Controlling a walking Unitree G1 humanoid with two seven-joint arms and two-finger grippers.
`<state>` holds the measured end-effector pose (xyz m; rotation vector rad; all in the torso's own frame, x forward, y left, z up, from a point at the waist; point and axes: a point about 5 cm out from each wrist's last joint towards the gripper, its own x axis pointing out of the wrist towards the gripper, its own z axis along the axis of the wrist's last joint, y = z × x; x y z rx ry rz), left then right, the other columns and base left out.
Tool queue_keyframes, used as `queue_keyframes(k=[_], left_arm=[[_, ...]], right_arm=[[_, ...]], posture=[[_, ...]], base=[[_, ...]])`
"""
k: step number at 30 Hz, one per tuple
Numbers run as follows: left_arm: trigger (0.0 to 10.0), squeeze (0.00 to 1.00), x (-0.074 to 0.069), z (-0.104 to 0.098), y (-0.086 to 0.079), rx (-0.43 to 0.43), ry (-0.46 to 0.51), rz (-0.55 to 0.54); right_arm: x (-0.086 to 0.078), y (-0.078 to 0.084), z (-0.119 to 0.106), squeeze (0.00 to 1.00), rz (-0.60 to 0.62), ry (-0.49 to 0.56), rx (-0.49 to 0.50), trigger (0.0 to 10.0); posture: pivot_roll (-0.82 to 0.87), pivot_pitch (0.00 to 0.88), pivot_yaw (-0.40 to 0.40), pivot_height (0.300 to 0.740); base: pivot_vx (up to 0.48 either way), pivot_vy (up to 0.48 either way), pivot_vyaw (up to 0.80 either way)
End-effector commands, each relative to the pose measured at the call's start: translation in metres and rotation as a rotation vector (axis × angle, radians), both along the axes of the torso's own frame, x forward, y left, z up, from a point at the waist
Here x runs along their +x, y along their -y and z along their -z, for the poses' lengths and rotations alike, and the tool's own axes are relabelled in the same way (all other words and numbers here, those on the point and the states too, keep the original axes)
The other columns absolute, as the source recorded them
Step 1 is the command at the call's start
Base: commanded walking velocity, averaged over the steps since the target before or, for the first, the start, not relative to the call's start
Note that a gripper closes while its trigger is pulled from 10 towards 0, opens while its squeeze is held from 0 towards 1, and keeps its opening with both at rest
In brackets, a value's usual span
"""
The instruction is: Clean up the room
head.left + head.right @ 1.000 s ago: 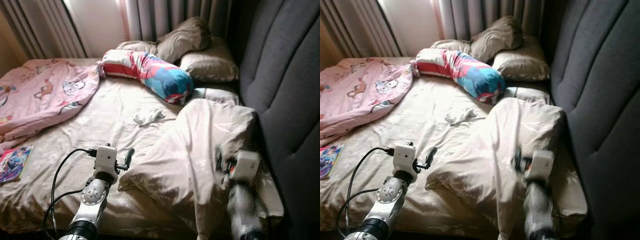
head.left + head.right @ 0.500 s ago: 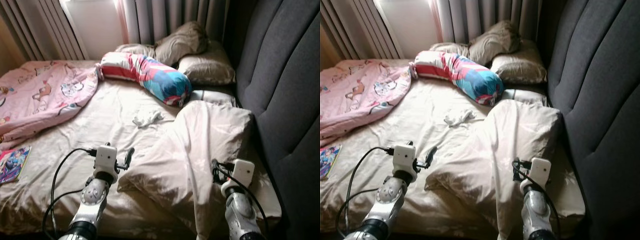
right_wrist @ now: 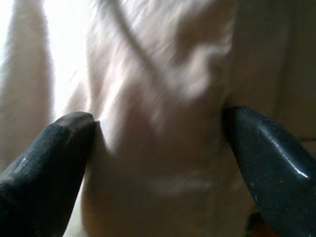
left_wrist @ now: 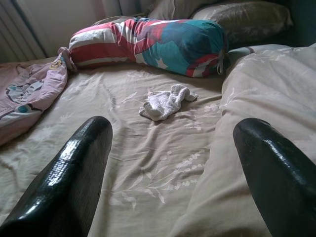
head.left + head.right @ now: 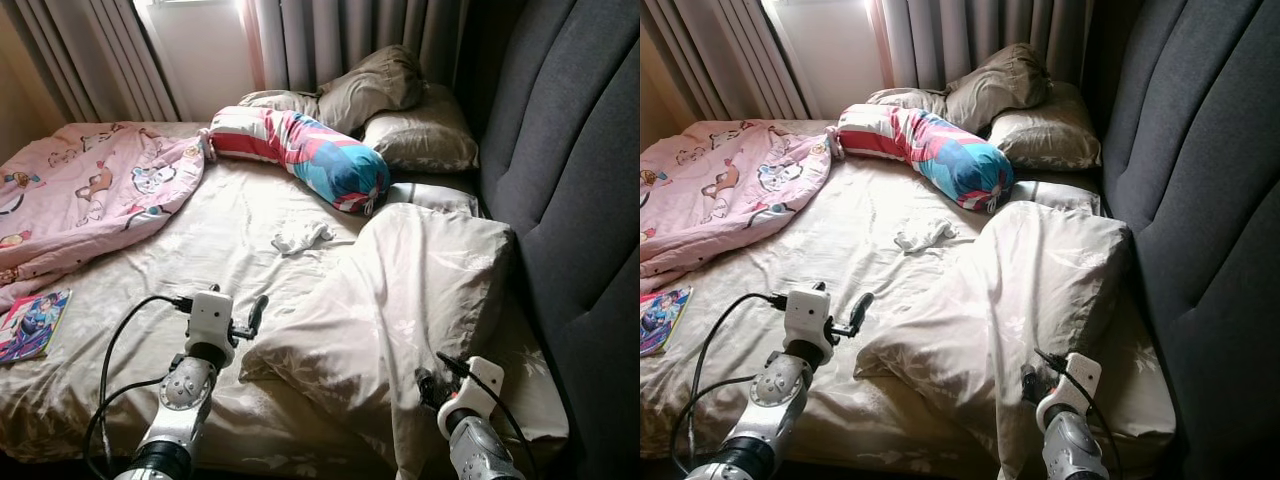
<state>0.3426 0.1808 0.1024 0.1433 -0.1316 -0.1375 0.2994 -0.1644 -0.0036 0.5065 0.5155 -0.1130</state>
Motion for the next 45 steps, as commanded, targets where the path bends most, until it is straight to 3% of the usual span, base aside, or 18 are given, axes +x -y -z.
queue_keyframes(k=[1, 6, 29, 30, 31, 32, 45], left_arm=[[10.0, 0.00, -0.0006, 0.0002, -0.0038, 0.021, -0.008, 0.003], [10.0, 0.00, -0.0004, -0.0004, -0.0042, 0.027, -0.008, 0.008], [10.0, 0.00, 0.0006, -0.0024, -0.0038, 0.051, -0.012, 0.029], [10.0, 0.00, 0.0007, -0.0028, -0.0040, 0.053, -0.011, 0.030], [10.0, 0.00, 0.0008, -0.0030, -0.0042, 0.054, -0.011, 0.030], [10.0, 0.00, 0.0008, -0.0032, -0.0046, 0.056, -0.011, 0.030], [10.0, 0.00, 0.0011, -0.0032, -0.0032, 0.060, -0.014, 0.033]], right_arm=[[-0.0087, -0.0061, 0.0096, 0.00, -0.010, -0.051, 0.047, 10.0], [-0.0139, -0.0104, 0.0158, 0.00, -0.046, -0.113, 0.070, 10.0], [-0.0110, -0.0149, 0.0133, 0.00, -0.065, -0.111, 0.064, 10.0], [-0.0107, -0.0148, 0.0130, 0.00, -0.064, -0.109, 0.065, 7.2], [-0.0104, -0.0147, 0.0128, 0.00, -0.064, -0.109, 0.065, 7.2], [-0.0099, -0.0149, 0.0122, 0.00, -0.061, -0.103, 0.075, 0.0], [-0.0088, -0.0143, 0.0112, 0.00, -0.076, -0.101, 0.069, 0.0]], posture=[[0.02, 0.106, 0.067, 0.635], [0.02, 0.109, 0.071, 0.635], [0.06, 0.124, 0.095, 0.635], [0.06, 0.124, 0.097, 0.635], [0.06, 0.124, 0.097, 0.635], [0.06, 0.124, 0.098, 0.635], [0.06, 0.126, 0.097, 0.635]], base=[[0.000, 0.000, 0.00], [0.000, 0.000, 0.00], [0.000, 0.000, 0.00], [0.000, 0.000, 0.00], [0.000, 0.000, 0.00], [0.000, 0.000, 0.00], [0.000, 0.000, 0.00]])
